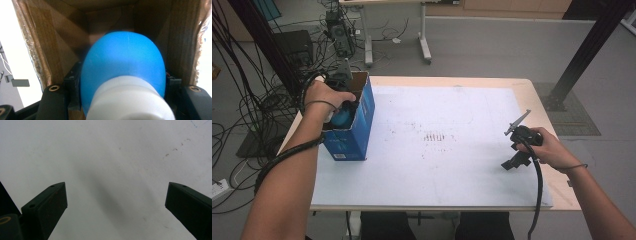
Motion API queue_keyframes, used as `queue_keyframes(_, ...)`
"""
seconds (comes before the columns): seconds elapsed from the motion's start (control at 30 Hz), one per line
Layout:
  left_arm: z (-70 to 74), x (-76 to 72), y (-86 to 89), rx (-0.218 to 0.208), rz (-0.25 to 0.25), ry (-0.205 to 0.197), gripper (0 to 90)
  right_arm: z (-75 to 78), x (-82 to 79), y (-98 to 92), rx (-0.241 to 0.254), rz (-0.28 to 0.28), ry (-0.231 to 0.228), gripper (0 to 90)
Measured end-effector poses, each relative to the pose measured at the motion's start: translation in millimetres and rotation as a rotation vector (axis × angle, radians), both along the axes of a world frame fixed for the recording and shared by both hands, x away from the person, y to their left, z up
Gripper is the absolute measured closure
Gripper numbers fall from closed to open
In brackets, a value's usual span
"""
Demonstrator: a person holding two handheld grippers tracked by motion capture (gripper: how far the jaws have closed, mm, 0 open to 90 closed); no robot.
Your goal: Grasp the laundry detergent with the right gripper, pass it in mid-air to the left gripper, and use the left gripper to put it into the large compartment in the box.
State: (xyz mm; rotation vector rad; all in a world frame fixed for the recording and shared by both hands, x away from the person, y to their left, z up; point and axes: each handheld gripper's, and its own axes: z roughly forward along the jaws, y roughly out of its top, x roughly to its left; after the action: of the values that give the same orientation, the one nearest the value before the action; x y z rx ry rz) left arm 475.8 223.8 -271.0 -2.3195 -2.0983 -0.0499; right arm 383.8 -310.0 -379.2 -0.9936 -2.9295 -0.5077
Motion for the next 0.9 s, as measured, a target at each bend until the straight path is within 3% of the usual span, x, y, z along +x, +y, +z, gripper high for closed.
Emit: queue_keyframes(0.9, -0.9, 0.3, 1.3, -0.005, 0.004, -0.006, 37.3, -2.2, 0.8, -1.0, 0.003, -0.008, 0.004, 3.8)
